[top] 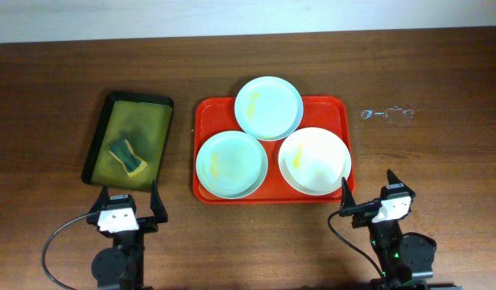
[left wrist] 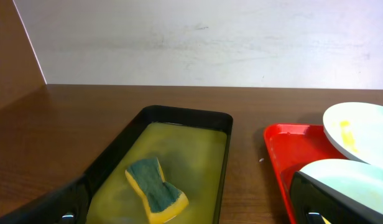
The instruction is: Clean dirty plates on tray and stack at the side
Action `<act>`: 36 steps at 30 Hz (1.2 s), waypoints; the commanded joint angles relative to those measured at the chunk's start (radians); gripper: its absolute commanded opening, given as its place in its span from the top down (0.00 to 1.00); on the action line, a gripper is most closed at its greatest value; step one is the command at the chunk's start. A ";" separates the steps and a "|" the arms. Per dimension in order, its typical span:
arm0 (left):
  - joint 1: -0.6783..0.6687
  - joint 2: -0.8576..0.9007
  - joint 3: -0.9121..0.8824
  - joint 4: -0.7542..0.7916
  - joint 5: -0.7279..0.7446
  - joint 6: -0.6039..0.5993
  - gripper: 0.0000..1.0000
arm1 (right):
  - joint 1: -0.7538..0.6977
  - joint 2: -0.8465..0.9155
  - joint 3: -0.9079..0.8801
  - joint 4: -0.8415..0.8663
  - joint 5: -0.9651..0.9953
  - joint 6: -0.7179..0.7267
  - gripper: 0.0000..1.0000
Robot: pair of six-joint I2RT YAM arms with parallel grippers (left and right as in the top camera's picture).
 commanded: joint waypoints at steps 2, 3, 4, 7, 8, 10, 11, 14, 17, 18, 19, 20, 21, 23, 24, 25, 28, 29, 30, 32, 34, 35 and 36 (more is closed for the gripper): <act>0.006 -0.006 -0.005 0.011 0.107 -0.019 0.01 | 0.006 -0.005 -0.007 -0.004 0.008 0.006 0.02; 0.006 -0.006 -0.005 0.010 0.108 -0.018 0.00 | 0.006 -0.005 -0.007 -0.004 0.008 0.006 0.02; 0.006 -0.006 -0.005 0.011 0.113 -0.021 0.01 | 0.006 -0.005 -0.007 -0.004 0.008 0.006 0.02; 0.004 -0.006 -0.005 0.054 0.698 -0.127 0.01 | 0.006 -0.005 -0.007 -0.004 0.008 0.006 0.02; 0.004 -0.006 -0.005 0.079 0.837 -0.127 0.01 | 0.006 -0.005 -0.007 -0.004 0.008 0.006 0.02; 0.004 -0.006 -0.005 0.169 0.902 -0.127 0.01 | 0.006 -0.005 -0.007 -0.004 0.008 0.006 0.02; 0.004 -0.006 -0.005 0.338 0.993 -0.128 0.01 | 0.006 -0.005 -0.007 -0.004 0.008 0.006 0.02; 0.005 -0.006 0.039 0.642 0.871 -0.271 0.01 | 0.006 -0.005 -0.007 -0.004 0.008 0.006 0.02; 0.014 0.036 0.225 0.472 0.667 -0.205 0.01 | 0.006 -0.005 -0.007 -0.004 0.008 0.006 0.02; 0.023 0.080 0.333 0.247 0.559 -0.201 0.01 | 0.006 -0.005 -0.007 -0.004 0.008 0.006 0.02; 0.024 0.155 0.453 0.024 0.452 -0.190 0.01 | 0.006 -0.005 -0.007 -0.004 0.008 0.006 0.02; 0.024 0.248 0.553 -0.111 0.439 -0.120 0.01 | 0.006 -0.005 -0.007 -0.004 0.008 0.006 0.02; 0.023 0.335 0.643 -0.185 0.542 -0.096 0.01 | 0.006 -0.005 -0.007 -0.004 0.008 0.006 0.02; 0.023 0.423 0.733 -0.203 0.648 -0.082 0.01 | 0.006 -0.005 -0.007 -0.004 0.008 0.006 0.02; 0.023 0.472 0.792 -0.180 0.604 -0.011 0.01 | 0.006 -0.005 -0.007 -0.004 0.008 0.006 0.02; 0.023 0.512 0.840 -0.208 0.454 -0.024 0.01 | 0.006 -0.005 -0.007 -0.004 0.008 0.006 0.02; 0.023 0.789 1.114 -0.645 0.132 -0.038 0.01 | 0.006 -0.005 -0.007 -0.004 0.008 0.006 0.02; 0.023 0.902 1.195 -0.760 0.156 -0.033 0.01 | 0.006 -0.005 -0.007 -0.004 0.008 0.006 0.02; 0.021 1.010 1.258 -0.838 0.283 -0.040 0.01 | 0.006 -0.005 -0.007 -0.004 0.008 0.006 0.02; 0.022 1.153 1.312 -0.852 0.373 -0.039 0.01 | 0.006 -0.005 -0.007 -0.004 0.008 0.006 0.02; 0.023 1.338 1.408 -0.988 -0.064 -0.433 0.01 | 0.006 -0.005 -0.007 -0.004 0.008 0.006 0.02; 0.023 1.405 1.442 -1.065 -0.237 -0.581 0.01 | 0.006 -0.005 -0.007 -0.004 0.008 0.006 0.01; 0.023 1.455 1.456 -1.099 -0.317 -0.637 0.01 | 0.006 -0.005 -0.007 -0.004 0.008 0.006 0.02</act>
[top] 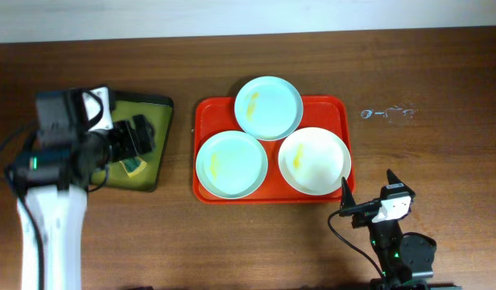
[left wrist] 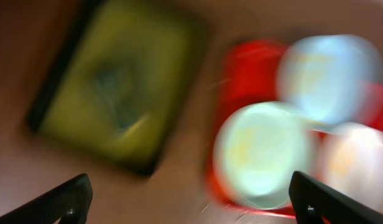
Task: Clean dirty plates on tray and stack at the side
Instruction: 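Reach the left gripper into the black tray and grasp the sponge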
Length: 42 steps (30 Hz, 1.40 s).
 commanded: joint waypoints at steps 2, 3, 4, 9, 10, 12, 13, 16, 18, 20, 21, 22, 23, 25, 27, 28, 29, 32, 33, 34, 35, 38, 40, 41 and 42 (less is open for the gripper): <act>0.014 0.240 0.078 -0.075 -0.481 -0.433 0.01 | 0.006 -0.006 -0.007 -0.004 0.008 0.006 0.02; 0.015 0.285 0.078 -0.066 -0.482 -0.493 0.01 | 0.006 -0.006 -0.007 -0.004 0.008 0.006 0.02; 0.015 0.326 0.078 -0.047 -0.481 -0.531 0.01 | 0.006 -0.006 -0.007 -0.004 0.008 0.006 0.02; 0.019 0.526 0.078 0.104 -0.435 -0.558 0.01 | 0.006 -0.006 -0.007 -0.004 0.008 0.005 0.01; 0.019 0.571 0.078 0.143 -0.412 -0.557 0.01 | 0.006 -0.006 -0.007 -0.004 0.008 0.006 0.02; 0.019 0.655 0.078 0.243 -0.388 -0.515 0.07 | 0.006 -0.006 -0.007 -0.004 0.008 0.006 0.02; 0.019 0.687 0.078 0.280 -0.388 -0.512 0.09 | 0.006 -0.006 -0.007 -0.004 0.008 0.006 0.02; 0.019 0.728 0.078 0.330 -0.407 -0.512 0.11 | 0.006 -0.006 -0.007 -0.004 0.008 0.006 0.02; 0.019 0.732 0.078 0.330 -0.407 -0.513 0.12 | 0.006 -0.006 -0.007 -0.004 0.008 0.006 0.02; 0.019 0.737 0.078 0.333 -0.407 -0.509 0.11 | 0.006 -0.006 -0.007 -0.004 0.008 0.006 0.02; 0.019 0.739 0.078 0.333 -0.406 -0.491 0.12 | 0.006 -0.006 -0.007 -0.004 0.008 0.006 0.02; 0.019 0.744 0.078 0.333 -0.406 -0.467 0.12 | 0.006 -0.006 -0.007 -0.004 0.008 0.006 0.02; 0.019 0.752 0.078 0.333 -0.407 -0.460 0.12 | 0.006 -0.006 -0.007 -0.004 0.008 0.006 0.02; 0.019 0.787 0.078 0.334 -0.413 -0.460 0.12 | 0.006 -0.006 -0.007 -0.004 0.008 0.006 0.02; 0.021 0.827 0.078 0.333 -0.435 -0.460 0.43 | 0.006 -0.006 -0.007 -0.004 0.008 0.006 0.02; 0.026 0.838 0.078 0.333 -0.436 -0.460 0.67 | 0.006 -0.006 -0.007 -0.004 0.008 0.006 0.02; 0.030 0.838 0.078 0.334 -0.435 -0.460 0.84 | 0.006 -0.006 -0.007 -0.004 0.008 0.006 0.02; 0.033 0.836 0.084 0.336 -0.435 -0.460 1.00 | 0.006 -0.006 -0.007 -0.004 0.008 0.006 0.02; 0.033 0.836 0.084 0.331 -0.415 -0.460 0.21 | 0.006 -0.006 -0.007 -0.004 0.008 0.006 0.02; 0.033 0.836 0.085 0.319 -0.394 -0.460 0.01 | 0.006 -0.006 -0.007 -0.004 0.008 0.006 0.02; 0.033 0.834 0.103 0.276 -0.380 -0.460 0.01 | 0.006 -0.006 -0.007 -0.004 0.008 0.006 0.02; 0.032 0.834 0.210 0.073 -0.345 -0.459 0.01 | 0.006 -0.006 -0.007 -0.004 0.008 0.006 0.02; 0.032 0.834 0.233 0.019 -0.212 -0.338 0.01 | 0.006 -0.006 -0.007 -0.004 0.008 0.006 0.02; 0.032 0.837 0.225 0.019 -0.175 -0.283 0.05 | 0.006 -0.006 -0.007 -0.004 0.008 0.006 0.02; 0.032 0.839 0.218 0.018 -0.179 -0.279 0.11 | 0.006 -0.006 -0.007 -0.004 0.008 0.006 0.02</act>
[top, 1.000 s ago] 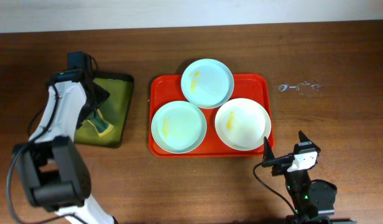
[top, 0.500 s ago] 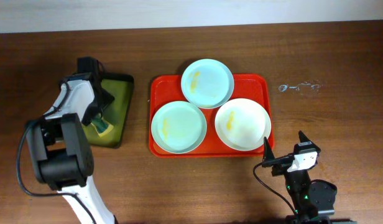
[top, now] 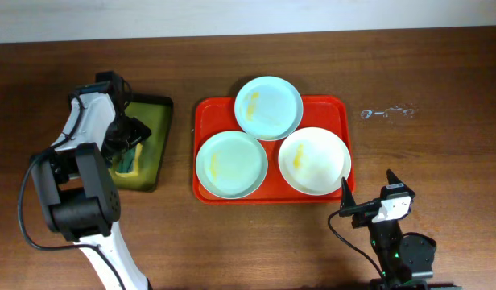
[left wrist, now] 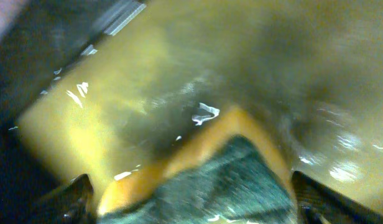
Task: Clean dirty plates on tray and stack at the side
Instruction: 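Reach the left gripper into the black tray and grasp the sponge, then lift the sponge with the left gripper and place it on the front-left green plate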
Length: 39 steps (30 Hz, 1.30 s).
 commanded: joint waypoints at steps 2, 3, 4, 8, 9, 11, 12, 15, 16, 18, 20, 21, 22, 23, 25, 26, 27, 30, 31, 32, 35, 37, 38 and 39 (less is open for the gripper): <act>-0.001 0.040 -0.006 -0.013 0.105 0.139 0.21 | 0.006 -0.005 -0.007 -0.004 0.008 0.005 0.02; -0.001 0.050 -0.006 -0.012 0.105 0.174 0.20 | 0.006 -0.005 -0.007 -0.004 0.008 0.005 0.02; -0.001 0.059 -0.008 -0.013 0.104 0.218 0.18 | 0.006 -0.005 -0.007 -0.004 0.008 0.005 0.02; -0.001 0.065 -0.007 -0.054 0.031 0.270 0.14 | 0.006 -0.005 -0.007 -0.004 0.008 0.005 0.02; -0.001 0.065 -0.008 -0.068 0.010 0.270 0.16 | 0.006 -0.005 -0.007 -0.004 0.008 0.005 0.02; -0.001 0.065 -0.008 -0.074 0.010 0.270 0.39 | 0.006 -0.005 -0.007 -0.004 0.008 0.005 0.02; -0.001 0.065 -0.008 -0.074 0.010 0.270 0.50 | 0.006 -0.005 -0.007 -0.004 0.008 0.005 0.02; -0.001 0.065 -0.007 -0.068 0.010 0.270 0.92 | 0.006 -0.005 -0.007 -0.004 0.008 0.005 0.02; -0.001 0.065 -0.007 -0.062 0.010 0.270 1.00 | 0.006 -0.005 -0.007 -0.004 0.008 0.005 0.02; -0.001 0.064 0.015 -0.062 0.010 0.270 1.00 | 0.006 -0.005 -0.007 -0.004 0.008 0.005 0.01; -0.001 0.064 0.102 -0.135 0.011 0.270 1.00 | 0.006 -0.005 -0.007 -0.004 0.008 0.005 0.02; -0.001 0.063 0.166 -0.193 0.016 0.270 1.00 | 0.006 -0.005 -0.007 -0.004 0.008 0.005 0.02; -0.002 0.060 0.242 -0.261 0.030 0.269 1.00 | 0.006 -0.005 -0.007 -0.004 0.008 0.005 0.02; -0.003 0.051 0.350 -0.339 0.063 0.270 1.00 | 0.006 -0.005 -0.007 -0.004 0.008 0.005 0.02; -0.006 0.040 0.439 -0.385 0.093 0.270 1.00 | 0.006 -0.005 -0.007 -0.004 0.008 0.005 0.02; -0.006 0.034 0.457 -0.387 0.102 0.270 1.00 | 0.006 -0.005 -0.007 -0.004 0.008 0.005 0.02; -0.006 0.029 0.459 -0.378 0.105 0.270 1.00 | 0.006 -0.005 -0.007 -0.004 0.008 0.005 0.02; -0.030 0.050 0.364 -0.322 0.104 0.266 1.00 | 0.006 -0.005 -0.007 -0.004 0.008 0.005 0.02; -0.048 0.053 0.249 -0.226 0.081 0.267 1.00 | 0.006 -0.005 -0.007 -0.004 0.008 0.005 0.02; -0.054 0.053 0.182 -0.186 0.055 0.266 1.00 | 0.006 -0.005 -0.007 -0.004 0.008 0.005 0.02; -0.038 0.018 0.326 -0.344 0.036 0.266 1.00 | 0.006 -0.005 -0.007 -0.004 0.008 0.005 0.02; -0.034 -0.058 0.519 -0.471 0.036 0.267 1.00 | 0.006 -0.005 -0.007 -0.004 0.008 0.005 0.02; -0.035 -0.103 0.600 -0.514 0.049 0.255 1.00 | 0.006 -0.005 -0.007 -0.004 0.008 0.005 0.02; -0.047 -0.173 0.668 -0.546 0.129 0.240 1.00 | 0.006 -0.005 -0.007 -0.004 0.008 0.005 0.02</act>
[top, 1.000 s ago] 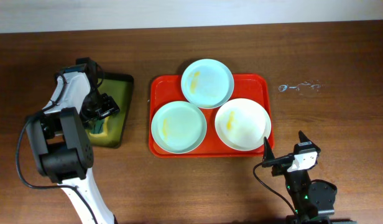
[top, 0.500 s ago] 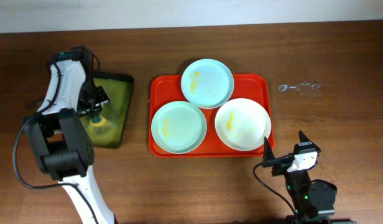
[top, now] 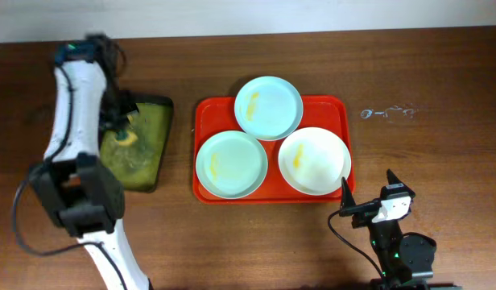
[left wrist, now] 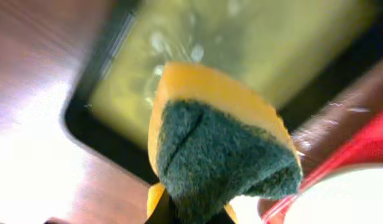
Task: Clean dirty plates on tray and stack at the side
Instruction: 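Lift the sponge with the left gripper and place it on the front-left green plate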
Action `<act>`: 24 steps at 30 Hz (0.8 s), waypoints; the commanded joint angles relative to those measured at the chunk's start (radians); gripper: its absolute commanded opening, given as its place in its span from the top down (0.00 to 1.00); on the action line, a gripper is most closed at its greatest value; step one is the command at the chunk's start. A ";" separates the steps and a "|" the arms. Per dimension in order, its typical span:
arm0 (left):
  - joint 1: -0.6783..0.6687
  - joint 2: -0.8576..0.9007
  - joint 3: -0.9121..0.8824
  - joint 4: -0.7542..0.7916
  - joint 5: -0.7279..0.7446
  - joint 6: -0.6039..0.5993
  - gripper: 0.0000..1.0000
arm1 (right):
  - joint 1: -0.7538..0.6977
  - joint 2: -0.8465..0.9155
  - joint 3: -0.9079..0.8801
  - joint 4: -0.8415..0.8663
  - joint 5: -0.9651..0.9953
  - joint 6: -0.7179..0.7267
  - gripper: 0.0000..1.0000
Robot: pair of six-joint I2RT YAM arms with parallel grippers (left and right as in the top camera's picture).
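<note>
Three pale plates with yellow smears lie on the red tray (top: 345, 105): one at the back (top: 268, 107), one front left (top: 231, 164), one front right (top: 314, 160). My left gripper (top: 119, 119) hangs over the black tray of soapy water (top: 154, 161) and is shut on the yellow and green sponge (left wrist: 222, 143). The sponge is squeezed and held above the water (left wrist: 253, 43); it hides the gripper's fingers. A plate's rim (left wrist: 341, 199) shows at the lower right. My right gripper (top: 367, 193) rests open near the table's front edge, holding nothing.
The black tray stands left of the red tray with a narrow strip of table between them. Small clear marks (top: 387, 113) lie on the wood right of the red tray. A pale wall runs behind the table.
My left gripper was low in the soapy tray with the sponge lying in the water between its fingers. Now it is shut on the sponge and holds it above the water. The right arm stayed put.
Both arms rested at the table's front edge with the sponge lying in the black tray. Then the left arm was over the tray's left side. Then its gripper was down at the sponge in the water, and now it holds the sponge lifted. The plates are unmoved.
</note>
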 commanded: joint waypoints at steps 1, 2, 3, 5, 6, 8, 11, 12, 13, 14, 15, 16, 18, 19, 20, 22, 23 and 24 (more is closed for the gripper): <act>-0.019 -0.230 0.183 -0.064 0.122 -0.032 1.00 | 0.006 -0.006 -0.007 -0.004 0.008 0.005 0.02; -0.032 -0.266 0.183 -0.062 0.154 -0.032 1.00 | 0.006 -0.006 -0.007 -0.005 0.008 0.005 0.02; -0.061 -0.297 0.183 -0.071 0.171 -0.032 1.00 | 0.006 -0.006 -0.007 -0.004 0.008 0.005 0.02; -0.172 -0.298 0.158 -0.118 0.171 -0.032 1.00 | 0.006 -0.006 -0.007 -0.004 0.008 0.005 0.02; -0.220 -0.298 0.121 -0.113 0.174 -0.034 1.00 | 0.006 -0.006 -0.007 -0.004 0.008 0.005 0.02; -0.340 -0.298 -0.045 -0.007 0.174 -0.062 1.00 | 0.006 -0.006 -0.007 -0.004 0.008 0.005 0.02; -0.516 -0.297 -0.385 0.301 0.172 -0.148 1.00 | 0.006 -0.006 -0.007 -0.004 0.008 0.005 0.02; -0.558 -0.297 -0.495 0.424 0.171 -0.188 1.00 | 0.006 -0.006 -0.007 -0.005 0.008 0.005 0.02; -0.587 -0.297 -0.582 0.532 0.166 -0.217 1.00 | 0.006 -0.006 -0.007 -0.005 0.008 0.005 0.02; -0.616 -0.297 -0.672 0.663 0.157 -0.229 1.00 | 0.006 -0.006 -0.007 -0.004 0.008 0.005 0.02; -0.645 -0.297 -0.768 0.796 0.145 -0.229 1.00 | 0.006 -0.006 -0.007 -0.004 0.008 0.005 0.02; -0.656 -0.297 -0.827 0.873 0.143 -0.233 1.00 | 0.006 -0.006 -0.007 -0.005 0.008 0.005 0.02; -0.666 -0.296 -0.872 0.924 0.118 -0.254 1.00 | 0.006 -0.006 -0.007 -0.004 0.008 0.005 0.02; -0.666 -0.298 -0.872 0.923 0.104 -0.254 1.00 | 0.006 -0.006 -0.007 -0.004 0.008 0.005 0.02; -0.665 -0.302 -0.871 0.923 0.100 -0.253 0.95 | 0.006 -0.006 -0.007 -0.004 0.008 0.005 0.02; -0.649 -0.326 -0.852 0.915 0.098 -0.250 0.73 | 0.006 -0.006 -0.007 -0.004 0.008 0.005 0.02; -0.640 -0.342 -0.839 0.903 0.098 -0.250 0.53 | 0.006 -0.006 -0.007 -0.004 0.008 0.005 0.02; -0.622 -0.373 -0.818 0.884 0.106 -0.250 0.00 | 0.006 -0.006 -0.007 -0.004 0.008 0.005 0.02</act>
